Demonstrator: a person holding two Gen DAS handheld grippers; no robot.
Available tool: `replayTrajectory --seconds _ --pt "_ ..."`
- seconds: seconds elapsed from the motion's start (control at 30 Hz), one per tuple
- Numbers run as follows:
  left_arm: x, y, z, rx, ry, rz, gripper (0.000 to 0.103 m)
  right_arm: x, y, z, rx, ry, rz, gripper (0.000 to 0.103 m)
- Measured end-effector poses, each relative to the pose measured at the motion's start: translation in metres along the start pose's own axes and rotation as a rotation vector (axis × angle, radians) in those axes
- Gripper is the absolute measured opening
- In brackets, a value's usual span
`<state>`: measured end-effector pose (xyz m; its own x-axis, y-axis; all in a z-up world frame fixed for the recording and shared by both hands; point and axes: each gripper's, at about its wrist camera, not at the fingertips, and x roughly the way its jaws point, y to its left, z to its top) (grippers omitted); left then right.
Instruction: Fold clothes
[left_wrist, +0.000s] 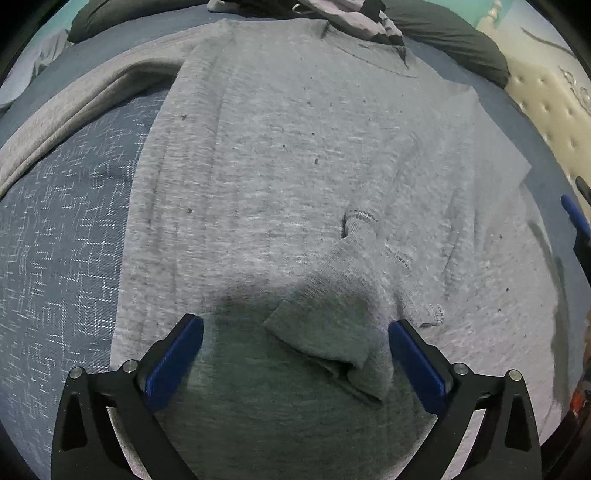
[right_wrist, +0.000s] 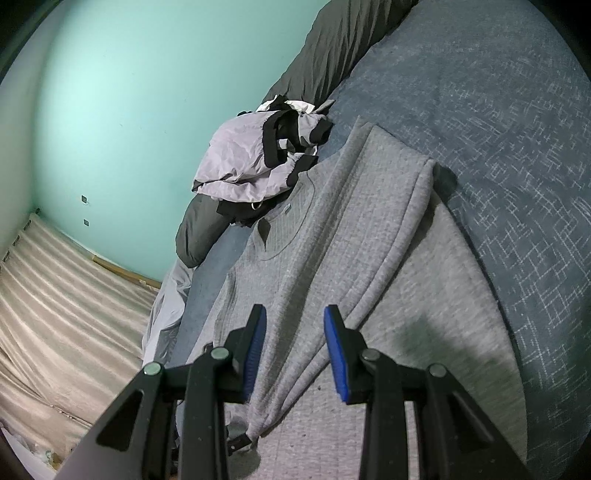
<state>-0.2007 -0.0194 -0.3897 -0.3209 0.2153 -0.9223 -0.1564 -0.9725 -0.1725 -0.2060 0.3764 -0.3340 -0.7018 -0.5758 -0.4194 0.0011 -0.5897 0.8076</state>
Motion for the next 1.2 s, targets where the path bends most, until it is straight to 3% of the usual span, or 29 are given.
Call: replayTrajectory --seconds 0.47,0.73,0.8,0.93,1.03,1.1,1.2 --pt "-0.011 0.003 0.004 0.019 -0.017 0.023 0.101 0.001 0.0 0.0 -0.001 0.005 0.002 0.032" --pt "-0.033 -0.007 -0.003 0.032 -0.068 -0.001 0.087 0.001 -0.001 -0.001 0.003 0.008 0.002 0.032" --pt "-0.035 -0.007 -0.003 0.031 -0.078 -0.013 0.078 0.001 -0.002 0.0 0.004 0.009 0.004 0.032" --pt "-0.033 -0.004 0.001 0.017 -0.075 -0.042 0.068 0.0 -0.002 0.0 0.003 0.008 0.004 0.032" --pt "-0.03 -0.002 0.004 0.012 -0.065 -0.05 0.05 0.0 -0.003 0.0 0.006 0.008 0.004 0.032" --pt "-0.029 0.0 0.006 0.014 -0.06 -0.051 0.03 0.0 -0.003 0.0 0.004 0.007 0.004 0.032" --pt "-0.032 0.002 0.007 0.012 -0.072 -0.059 0.014 0.001 -0.003 0.0 0.004 0.008 0.005 0.032"
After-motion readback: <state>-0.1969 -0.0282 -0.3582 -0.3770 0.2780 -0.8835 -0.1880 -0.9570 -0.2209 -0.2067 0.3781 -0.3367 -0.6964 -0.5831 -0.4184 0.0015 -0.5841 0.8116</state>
